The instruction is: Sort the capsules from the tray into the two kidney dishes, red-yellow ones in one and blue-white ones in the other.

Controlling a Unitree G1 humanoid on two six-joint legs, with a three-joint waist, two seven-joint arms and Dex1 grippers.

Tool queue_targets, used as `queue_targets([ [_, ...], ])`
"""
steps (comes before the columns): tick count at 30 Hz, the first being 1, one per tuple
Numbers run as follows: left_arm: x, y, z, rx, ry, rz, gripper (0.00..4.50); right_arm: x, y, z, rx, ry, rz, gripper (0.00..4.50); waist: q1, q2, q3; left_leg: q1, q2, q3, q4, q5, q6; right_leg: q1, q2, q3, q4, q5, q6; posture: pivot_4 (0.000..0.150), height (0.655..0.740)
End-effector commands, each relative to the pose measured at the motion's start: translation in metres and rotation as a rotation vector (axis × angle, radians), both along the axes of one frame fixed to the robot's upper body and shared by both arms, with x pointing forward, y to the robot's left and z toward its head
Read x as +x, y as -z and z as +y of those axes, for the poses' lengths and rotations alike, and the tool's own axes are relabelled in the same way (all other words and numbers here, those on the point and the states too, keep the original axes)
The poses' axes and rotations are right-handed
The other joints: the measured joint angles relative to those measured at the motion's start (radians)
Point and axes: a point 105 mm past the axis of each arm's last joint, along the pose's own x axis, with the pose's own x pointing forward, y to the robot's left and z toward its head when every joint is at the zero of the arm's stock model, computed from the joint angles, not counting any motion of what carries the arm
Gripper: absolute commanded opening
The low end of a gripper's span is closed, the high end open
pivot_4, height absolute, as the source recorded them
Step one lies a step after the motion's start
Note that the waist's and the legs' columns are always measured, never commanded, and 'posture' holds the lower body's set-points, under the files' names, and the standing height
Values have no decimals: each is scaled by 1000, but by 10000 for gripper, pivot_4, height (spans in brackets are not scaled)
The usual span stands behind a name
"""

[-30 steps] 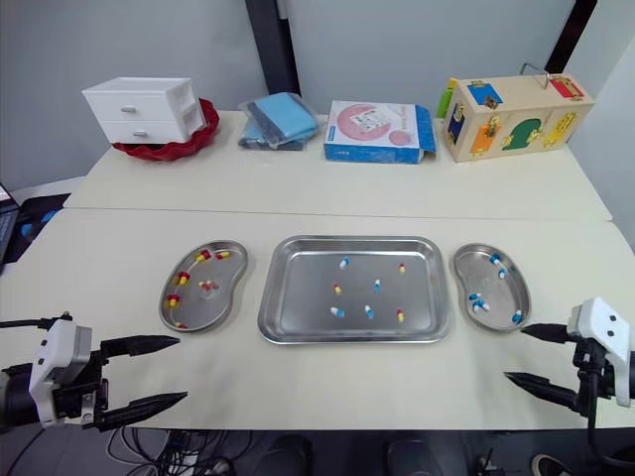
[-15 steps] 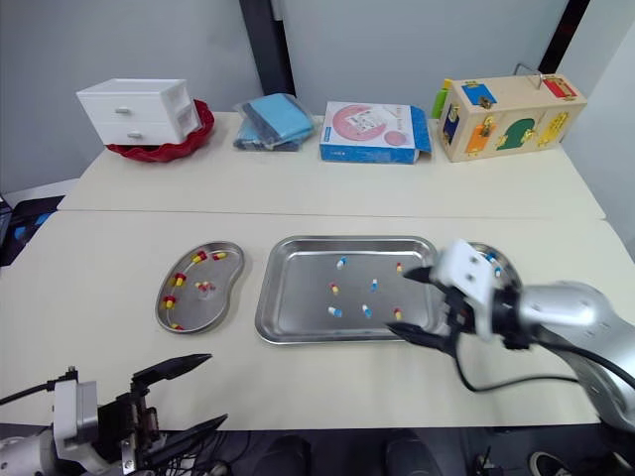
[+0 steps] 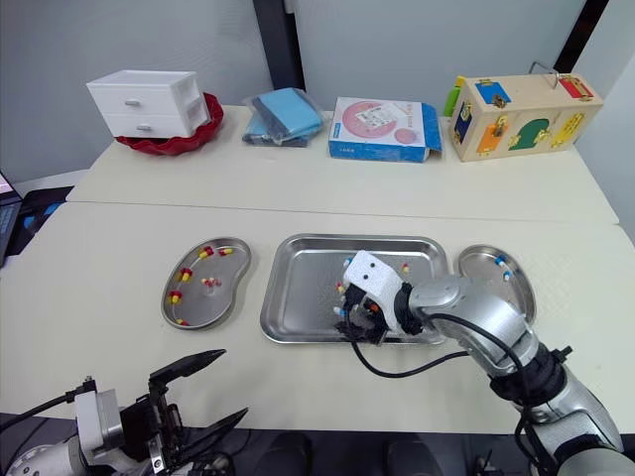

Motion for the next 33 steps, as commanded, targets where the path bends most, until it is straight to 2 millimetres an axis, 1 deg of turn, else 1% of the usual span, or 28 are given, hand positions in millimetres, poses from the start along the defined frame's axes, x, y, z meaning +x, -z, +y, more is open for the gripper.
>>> queue_targets([
  [1, -1, -1, 1, 11, 5, -5, 45000, 7, -6, 8, 0, -7, -57, 29252, -4, 0, 0, 0, 0, 0, 0, 0, 0, 0, 0, 0, 0, 0, 0, 1500, 7400],
  [4, 0, 0, 4, 12, -3, 8, 45000, 8, -4, 16, -2, -19, -71, 29252, -8, 0, 0, 0, 0, 0, 0, 0, 0, 0, 0, 0, 0, 0, 0, 1500, 7400],
  [7, 1, 0, 5, 10, -8, 15, 45000, 8, -2, 20, -13, -31, -82, 29252, -9, 0, 0, 0, 0, 0, 0, 0, 0, 0, 0, 0, 0, 0, 0, 1500, 7400],
  [15, 2, 2, 8, 13, -15, 18, 45000, 9, 10, 24, -77, -60, -96, 29252, -15, 0, 0, 0, 0, 0, -1, 0, 0, 0, 0, 0, 0, 0, 0, 1500, 7400],
  [18, 3, 2, 9, 11, -21, 17, 45000, 11, 14, 22, -102, -61, -107, 23089, -18, 0, 0, 0, 0, 0, -1, 0, 0, 0, 0, 0, 0, 0, 0, 1500, 7400],
  [26, -1, 7, 12, 17, -28, 29, 45000, 13, 14, 25, -92, -72, -120, 1552, -21, 0, 0, 0, 0, 0, -1, 0, 0, 0, 0, 0, 0, 0, 0, 1500, 7400],
  [27, -1, 7, 13, 17, -29, 29, 45000, 12, 12, 25, -81, -75, -122, 30, -21, 0, 0, 0, 0, 0, -1, 0, 0, 0, 0, 0, 0, 0, 0, 1500, 7400],
  [30, 0, 7, 14, 17, -31, 27, 45000, 12, 6, 26, -56, -81, -146, 30, -21, 0, 0, 0, 0, 0, -1, 0, 0, 0, 0, 0, 0, 0, 0, 1500, 7400],
  [33, 0, 7, 12, 20, -7, 20, 45000, 11, -6, 23, -9, -88, -166, 30, -20, 0, 0, 0, 0, 0, -1, 0, 0, 0, 0, 0, 0, 0, 0, 1500, 7400],
])
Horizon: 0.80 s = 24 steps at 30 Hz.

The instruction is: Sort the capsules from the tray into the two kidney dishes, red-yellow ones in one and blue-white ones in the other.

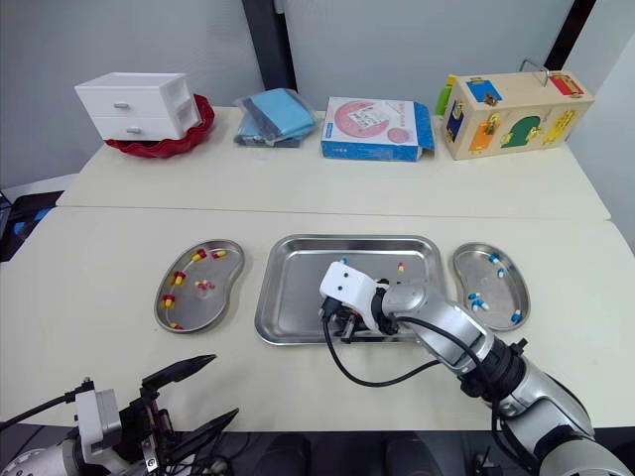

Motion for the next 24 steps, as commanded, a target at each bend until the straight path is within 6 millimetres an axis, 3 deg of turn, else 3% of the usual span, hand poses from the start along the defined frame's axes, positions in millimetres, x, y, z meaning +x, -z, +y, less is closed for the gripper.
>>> queue_targets([
  [1, -1, -6, -3, -3, 43, -36, 45000, -2, -27, -2, 87, -31, -66, 30, 0, 0, 0, 0, 0, 0, 0, 0, 0, 0, 0, 0, 0, 0, 0, 1500, 7400],
  [6, 3, -10, -10, -5, 116, -52, 45000, -12, -58, -29, 197, -38, -127, 30, 6, 0, 0, -1, 0, 0, 0, 0, 0, 0, 0, 0, -1, 0, 0, 1500, 7400],
  [8, 2, -11, -15, 0, 171, -59, 45000, -17, -66, -53, 209, -6, -151, 30, 9, 0, 0, -1, 0, 0, -1, 0, 0, 0, 0, 0, -1, 0, 0, 1500, 7400],
  [13, 2, -15, -26, 8, 275, -83, 45000, -31, -73, -131, 154, 153, -191, 30, 24, 0, 0, -1, -1, 0, -1, 0, 0, 1, 0, 0, -3, 0, 0, 1500, 7400],
  [17, 1, -15, -32, 9, 354, -85, 45000, -42, -77, -200, 145, 376, -170, 30, 24, 0, 0, 0, -1, 1, -1, 0, 0, 2, 0, 0, -2, 0, 0, 1500, 7400],
  [21, 8, -18, -35, 0, 376, -92, 45000, -47, -78, -234, 132, 496, -190, 30, 14, 1, 0, 3, 0, 2, -1, 0, 0, 4, 0, 1, -2, 0, 0, 1500, 7400],
  [24, 12, -19, -36, -3, 391, -92, 45000, -48, -72, -243, 119, 537, -193, 30, 12, 1, 0, 4, 0, 2, 0, 0, 0, 7, 0, 1, -2, 0, 0, 1500, 7400],
])
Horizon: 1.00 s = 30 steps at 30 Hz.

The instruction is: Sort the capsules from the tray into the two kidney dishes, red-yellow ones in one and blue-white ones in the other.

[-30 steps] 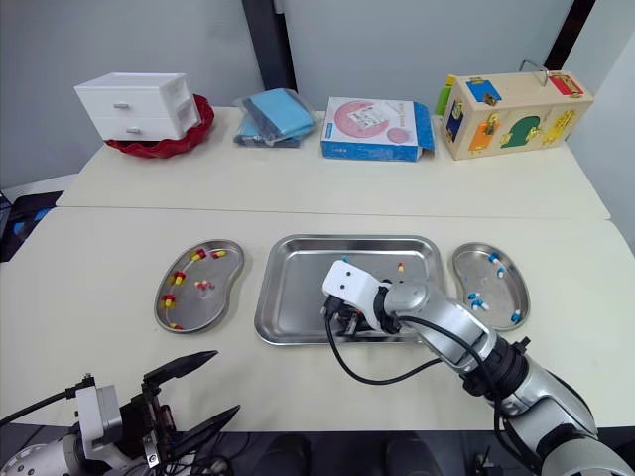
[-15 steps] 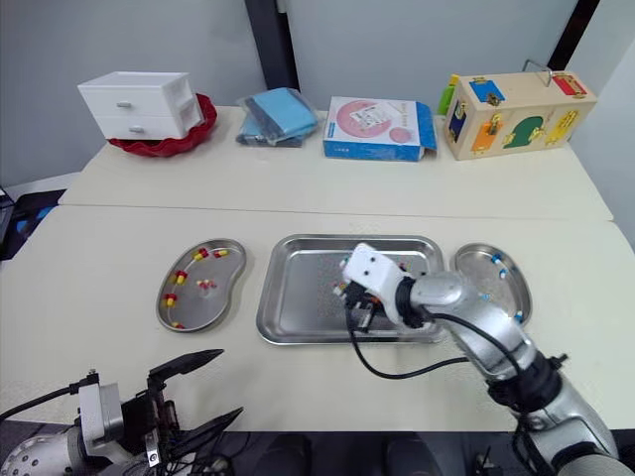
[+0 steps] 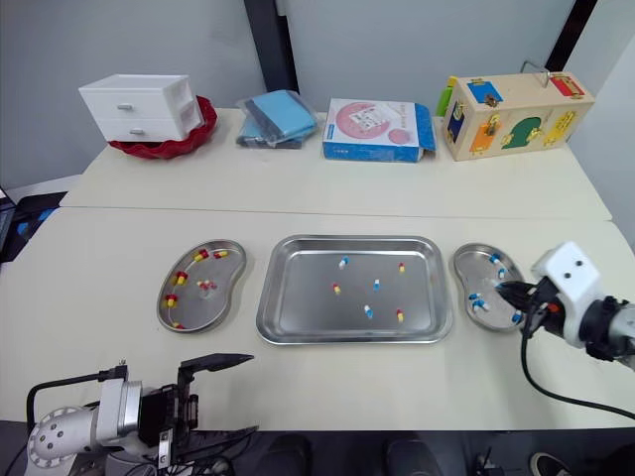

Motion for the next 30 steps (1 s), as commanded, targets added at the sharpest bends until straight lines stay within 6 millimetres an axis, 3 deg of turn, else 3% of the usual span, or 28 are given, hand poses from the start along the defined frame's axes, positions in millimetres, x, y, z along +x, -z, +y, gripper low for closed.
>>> queue_targets([
  [1, 1, 0, 0, -11, 22, 12, 45000, 1, -5, -8, -17, 33, -49, 30, -3, 0, 0, 0, 0, 0, 0, 0, 0, 0, 0, 0, 0, 0, 0, 1500, 7400],
  [16, 2, -1, 3, -4, 6, 15, 45000, 22, 15, -26, -39, 163, -61, 30, -5, 0, 0, 0, 0, 0, 0, 0, 0, 0, 0, 0, 0, 0, 0, 1500, 7400],
  [18, 1, -1, 3, -3, 2, 16, 45000, 24, 15, -27, -35, 170, -64, 7239, -5, 0, 0, 0, 0, 0, 0, 0, 0, 0, 0, 0, 0, 0, 0, 1500, 7400],
  [26, 2, -3, 1, -5, -12, 16, 45000, 23, 15, -28, -32, 161, -62, 27613, -5, 0, 0, 0, 0, 0, 0, 0, 0, 0, 0, 0, 0, 0, 0, 1500, 7400],
  [30, 4, -4, 1, -7, -27, 14, 45000, 18, 12, -28, -11, 140, -63, 39980, -5, 0, 0, 0, 0, 0, 0, 0, 0, 0, 0, 0, 0, 0, 0, 1500, 7400],
])
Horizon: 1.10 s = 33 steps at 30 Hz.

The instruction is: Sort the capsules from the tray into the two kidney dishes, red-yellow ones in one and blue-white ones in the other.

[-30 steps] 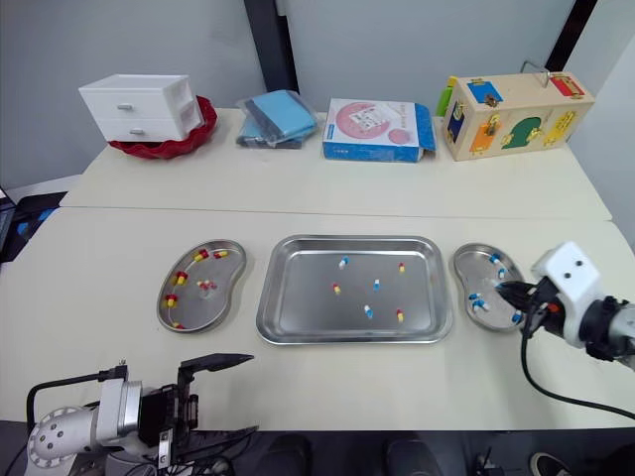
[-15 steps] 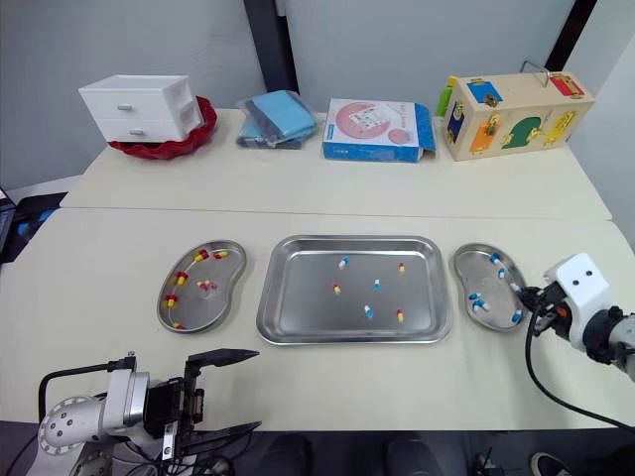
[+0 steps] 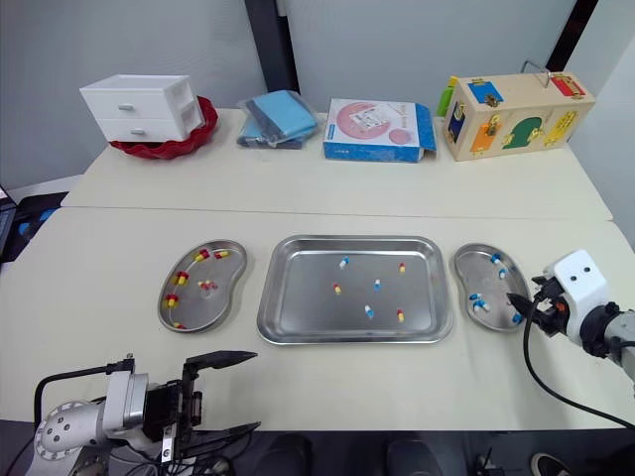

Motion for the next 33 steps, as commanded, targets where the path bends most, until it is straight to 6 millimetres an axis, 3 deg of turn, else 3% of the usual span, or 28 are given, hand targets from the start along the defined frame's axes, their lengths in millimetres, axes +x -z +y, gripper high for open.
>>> queue_targets([
  [1, 2, -9, 0, 6, -14, -35, 45000, -7, -16, 1, 15, -47, -53, 43757, 0, 0, 0, 0, 0, 0, 0, 0, 0, 0, 0, 0, 0, 0, 0, 1500, 7400],
  [9, 17, -16, 28, 39, -218, 23, 45000, -52, -24, 17, 130, -285, -91, 44840, 10, 0, 0, 1, 0, -1, 0, 0, 0, 1, 0, 0, 0, 0, 0, 1500, 7400],
  [14, 13, -13, 57, 103, -317, 61, 45000, -83, -4, 19, 141, -403, 26, 44840, 13, 0, 0, 2, 0, 0, 0, 0, 0, 2, 0, 0, 0, 0, 0, 1500, 7400],
  [19, 14, -15, 94, 177, -438, 96, 45000, -100, 20, 14, 101, -504, 153, 44840, 12, 0, 0, 5, 0, 0, 0, 0, 0, 5, 0, 0, 0, 0, 0, 1500, 7400],
  [23, 6, -11, 111, 210, -505, 140, 45000, -101, 29, 13, 93, -539, 182, 44840, 11, 0, 0, 6, 0, 1, 0, 0, 0, 6, 0, 1, -3, -1, 0, 1500, 7400],
  [33, 3, -5, 117, 246, -536, 158, 45000, -92, 29, 18, 109, -558, 153, 44840, 16, 0, 0, 5, 0, 1, -1, 0, 0, 7, 0, 0, -6, 0, 0, 1500, 7400],
])
